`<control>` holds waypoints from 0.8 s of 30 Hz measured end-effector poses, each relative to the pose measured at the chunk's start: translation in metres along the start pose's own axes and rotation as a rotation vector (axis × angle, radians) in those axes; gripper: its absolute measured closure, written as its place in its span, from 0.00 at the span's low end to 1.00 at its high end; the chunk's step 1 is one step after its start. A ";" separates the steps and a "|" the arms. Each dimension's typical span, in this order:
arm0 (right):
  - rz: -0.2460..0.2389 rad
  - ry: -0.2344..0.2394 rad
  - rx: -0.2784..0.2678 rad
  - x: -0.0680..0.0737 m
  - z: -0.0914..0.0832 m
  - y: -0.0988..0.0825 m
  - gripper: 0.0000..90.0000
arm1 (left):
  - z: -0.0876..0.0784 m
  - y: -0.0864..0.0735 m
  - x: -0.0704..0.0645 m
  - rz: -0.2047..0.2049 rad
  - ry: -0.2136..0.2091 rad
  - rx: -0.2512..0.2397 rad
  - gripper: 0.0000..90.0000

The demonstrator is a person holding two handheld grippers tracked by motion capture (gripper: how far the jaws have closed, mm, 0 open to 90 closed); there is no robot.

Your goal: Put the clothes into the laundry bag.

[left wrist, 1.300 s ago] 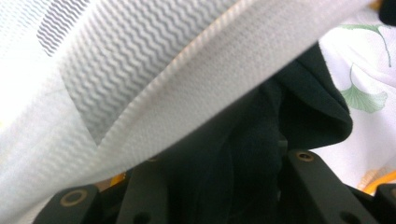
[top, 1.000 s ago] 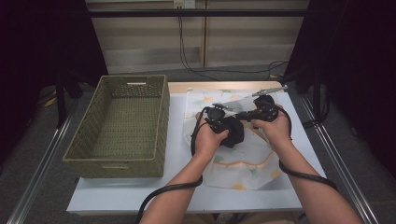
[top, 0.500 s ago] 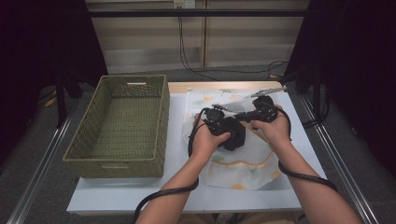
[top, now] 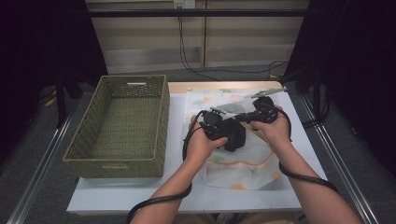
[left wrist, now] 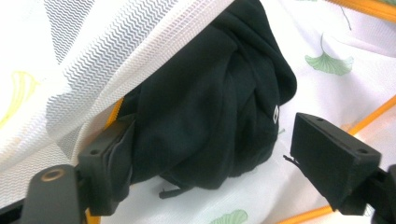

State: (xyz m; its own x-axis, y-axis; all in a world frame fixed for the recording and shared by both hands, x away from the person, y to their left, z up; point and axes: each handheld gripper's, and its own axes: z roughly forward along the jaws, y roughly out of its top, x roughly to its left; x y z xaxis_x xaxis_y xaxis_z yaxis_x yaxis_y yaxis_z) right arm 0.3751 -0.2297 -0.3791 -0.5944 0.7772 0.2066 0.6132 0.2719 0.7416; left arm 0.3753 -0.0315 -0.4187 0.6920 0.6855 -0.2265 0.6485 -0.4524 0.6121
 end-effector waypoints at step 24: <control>-0.016 0.017 -0.002 0.009 -0.002 0.003 1.00 | -0.007 -0.010 -0.002 0.044 0.008 0.039 0.17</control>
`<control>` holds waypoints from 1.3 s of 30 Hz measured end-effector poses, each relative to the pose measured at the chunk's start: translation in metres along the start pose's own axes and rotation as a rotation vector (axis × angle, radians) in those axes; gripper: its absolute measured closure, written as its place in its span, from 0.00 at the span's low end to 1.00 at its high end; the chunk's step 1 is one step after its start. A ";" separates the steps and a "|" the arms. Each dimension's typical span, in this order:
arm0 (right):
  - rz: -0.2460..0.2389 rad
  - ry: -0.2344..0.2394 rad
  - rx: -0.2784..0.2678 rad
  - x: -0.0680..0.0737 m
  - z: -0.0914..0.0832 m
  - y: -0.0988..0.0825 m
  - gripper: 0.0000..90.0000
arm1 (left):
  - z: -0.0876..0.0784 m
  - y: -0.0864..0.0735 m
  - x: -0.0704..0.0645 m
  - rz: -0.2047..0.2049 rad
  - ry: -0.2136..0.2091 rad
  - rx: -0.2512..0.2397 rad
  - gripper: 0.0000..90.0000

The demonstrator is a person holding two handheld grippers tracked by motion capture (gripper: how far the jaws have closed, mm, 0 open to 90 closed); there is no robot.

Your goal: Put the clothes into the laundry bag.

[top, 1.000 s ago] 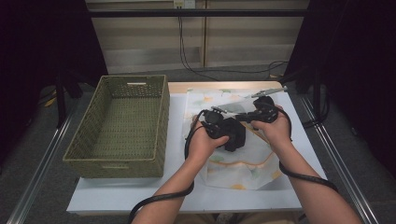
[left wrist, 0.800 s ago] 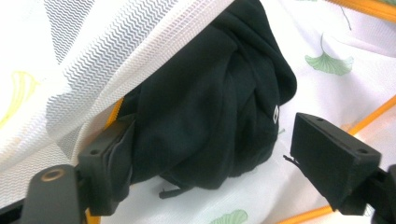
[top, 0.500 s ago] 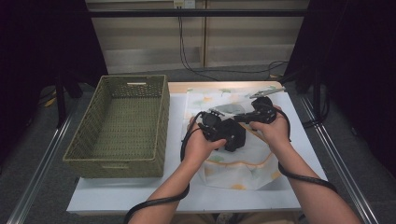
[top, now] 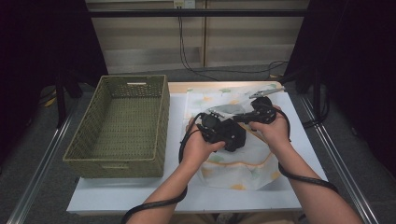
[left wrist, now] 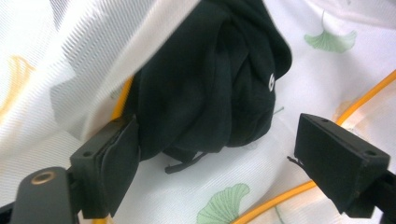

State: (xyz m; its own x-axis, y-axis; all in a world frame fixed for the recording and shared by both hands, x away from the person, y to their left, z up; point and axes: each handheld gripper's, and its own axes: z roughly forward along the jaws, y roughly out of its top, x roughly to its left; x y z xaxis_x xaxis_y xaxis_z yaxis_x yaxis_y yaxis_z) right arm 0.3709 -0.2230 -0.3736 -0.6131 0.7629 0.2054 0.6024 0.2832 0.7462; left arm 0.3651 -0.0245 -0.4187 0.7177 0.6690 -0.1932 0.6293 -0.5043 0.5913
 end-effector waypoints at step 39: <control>0.018 -0.002 0.000 -0.006 0.001 -0.002 1.00 | 0.027 0.016 0.001 -0.079 -0.062 -0.007 0.97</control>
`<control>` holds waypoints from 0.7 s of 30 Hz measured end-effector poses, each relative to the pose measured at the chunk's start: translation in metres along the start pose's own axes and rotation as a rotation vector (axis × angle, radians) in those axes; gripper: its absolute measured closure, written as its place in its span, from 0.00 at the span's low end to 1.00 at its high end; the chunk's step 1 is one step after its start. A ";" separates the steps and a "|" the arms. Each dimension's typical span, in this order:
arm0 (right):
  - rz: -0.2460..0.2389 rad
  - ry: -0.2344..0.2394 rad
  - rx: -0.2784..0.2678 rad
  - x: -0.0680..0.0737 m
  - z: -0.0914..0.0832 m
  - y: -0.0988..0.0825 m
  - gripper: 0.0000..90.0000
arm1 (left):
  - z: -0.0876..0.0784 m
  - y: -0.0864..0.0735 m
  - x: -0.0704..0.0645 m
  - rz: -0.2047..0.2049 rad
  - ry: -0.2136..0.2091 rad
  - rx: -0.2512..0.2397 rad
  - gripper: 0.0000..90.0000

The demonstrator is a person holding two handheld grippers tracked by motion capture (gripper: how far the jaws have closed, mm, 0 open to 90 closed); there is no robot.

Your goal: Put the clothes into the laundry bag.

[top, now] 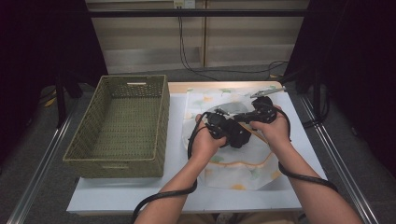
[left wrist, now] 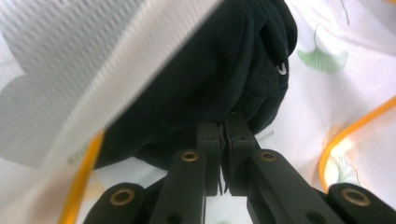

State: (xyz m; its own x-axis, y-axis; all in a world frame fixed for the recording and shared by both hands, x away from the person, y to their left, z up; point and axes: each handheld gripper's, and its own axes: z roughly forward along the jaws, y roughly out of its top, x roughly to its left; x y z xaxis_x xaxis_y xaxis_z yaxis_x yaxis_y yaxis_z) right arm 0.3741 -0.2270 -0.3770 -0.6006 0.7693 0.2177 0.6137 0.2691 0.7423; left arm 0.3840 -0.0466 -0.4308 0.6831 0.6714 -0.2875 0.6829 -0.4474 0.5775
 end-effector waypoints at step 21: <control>-0.010 0.014 0.006 0.002 -0.003 -0.004 1.00 | -0.024 -0.015 0.000 0.017 -0.014 0.024 0.48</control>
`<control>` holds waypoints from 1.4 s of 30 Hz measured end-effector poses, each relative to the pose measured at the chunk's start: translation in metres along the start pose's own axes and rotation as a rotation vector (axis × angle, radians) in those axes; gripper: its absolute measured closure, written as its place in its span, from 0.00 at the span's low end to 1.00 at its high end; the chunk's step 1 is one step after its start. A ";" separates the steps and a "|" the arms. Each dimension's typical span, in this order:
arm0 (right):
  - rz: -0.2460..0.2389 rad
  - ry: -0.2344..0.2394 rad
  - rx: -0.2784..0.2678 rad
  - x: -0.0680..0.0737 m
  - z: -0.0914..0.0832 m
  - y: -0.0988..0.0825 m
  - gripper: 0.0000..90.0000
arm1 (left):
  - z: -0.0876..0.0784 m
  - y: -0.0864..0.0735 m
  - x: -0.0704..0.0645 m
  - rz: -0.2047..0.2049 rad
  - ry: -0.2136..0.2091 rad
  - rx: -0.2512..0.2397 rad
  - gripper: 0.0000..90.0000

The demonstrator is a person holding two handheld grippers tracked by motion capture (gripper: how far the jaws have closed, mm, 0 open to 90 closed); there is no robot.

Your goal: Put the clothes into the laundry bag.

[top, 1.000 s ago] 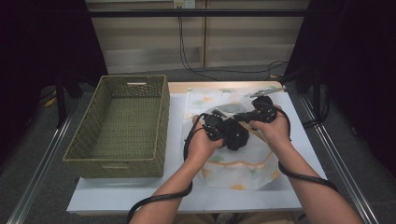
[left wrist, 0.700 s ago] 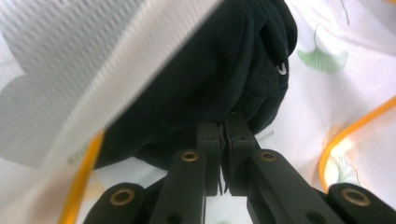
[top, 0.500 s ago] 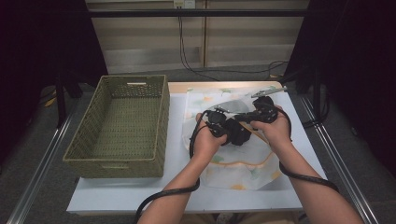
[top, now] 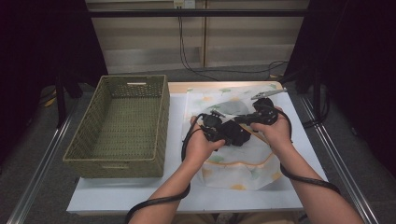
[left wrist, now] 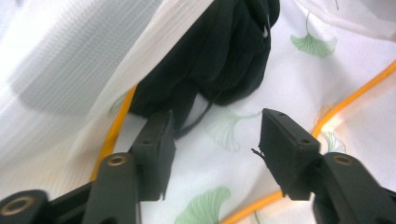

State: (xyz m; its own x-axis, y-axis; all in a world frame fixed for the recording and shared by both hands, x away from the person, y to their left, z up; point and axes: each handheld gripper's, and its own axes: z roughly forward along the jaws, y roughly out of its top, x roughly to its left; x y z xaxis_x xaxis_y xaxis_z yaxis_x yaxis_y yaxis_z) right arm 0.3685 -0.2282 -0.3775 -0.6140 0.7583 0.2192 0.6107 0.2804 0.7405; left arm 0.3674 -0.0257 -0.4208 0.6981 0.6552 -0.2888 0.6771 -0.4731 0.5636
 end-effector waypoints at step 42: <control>-0.006 0.043 0.008 0.003 -0.010 -0.021 0.99 | -0.049 -0.034 0.012 0.055 0.004 0.023 0.03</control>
State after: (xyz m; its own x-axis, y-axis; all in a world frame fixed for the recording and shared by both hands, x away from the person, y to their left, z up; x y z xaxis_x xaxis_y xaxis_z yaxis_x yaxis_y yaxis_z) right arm 0.3488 -0.2378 -0.3855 -0.6387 0.7306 0.2417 0.6108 0.2902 0.7367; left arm 0.3419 0.0268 -0.4058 0.7335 0.6302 -0.2545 0.6428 -0.5217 0.5609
